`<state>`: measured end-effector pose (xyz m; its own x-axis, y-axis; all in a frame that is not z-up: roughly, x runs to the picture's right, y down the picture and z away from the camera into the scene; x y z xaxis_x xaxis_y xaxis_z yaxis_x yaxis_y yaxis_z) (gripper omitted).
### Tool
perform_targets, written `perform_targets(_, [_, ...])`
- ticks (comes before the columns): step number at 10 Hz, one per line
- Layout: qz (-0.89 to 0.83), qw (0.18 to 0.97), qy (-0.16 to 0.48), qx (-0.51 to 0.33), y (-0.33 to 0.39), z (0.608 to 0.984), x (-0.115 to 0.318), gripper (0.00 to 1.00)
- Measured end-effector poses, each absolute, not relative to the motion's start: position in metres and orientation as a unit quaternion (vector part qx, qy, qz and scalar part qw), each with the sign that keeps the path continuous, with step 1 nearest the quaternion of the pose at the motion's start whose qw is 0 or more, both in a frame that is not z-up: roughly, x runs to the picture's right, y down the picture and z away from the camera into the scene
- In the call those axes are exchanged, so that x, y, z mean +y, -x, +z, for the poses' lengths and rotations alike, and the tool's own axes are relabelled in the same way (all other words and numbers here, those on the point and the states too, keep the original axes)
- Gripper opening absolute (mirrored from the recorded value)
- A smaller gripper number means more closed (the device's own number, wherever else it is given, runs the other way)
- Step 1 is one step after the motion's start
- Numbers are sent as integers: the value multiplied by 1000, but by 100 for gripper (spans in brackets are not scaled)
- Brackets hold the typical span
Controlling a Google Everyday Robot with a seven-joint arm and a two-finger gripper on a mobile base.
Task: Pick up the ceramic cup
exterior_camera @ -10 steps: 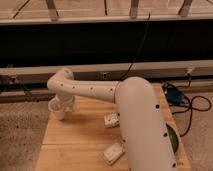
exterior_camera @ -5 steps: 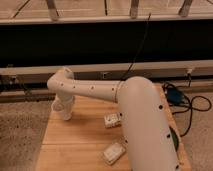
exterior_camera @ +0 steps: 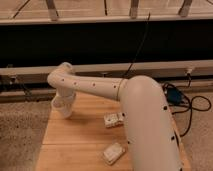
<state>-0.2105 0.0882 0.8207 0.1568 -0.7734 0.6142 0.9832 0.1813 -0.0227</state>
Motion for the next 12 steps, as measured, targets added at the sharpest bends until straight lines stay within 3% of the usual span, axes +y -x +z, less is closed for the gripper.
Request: perform_targets(12, [-616, 720, 213, -238, 191, 779, 39, 0])
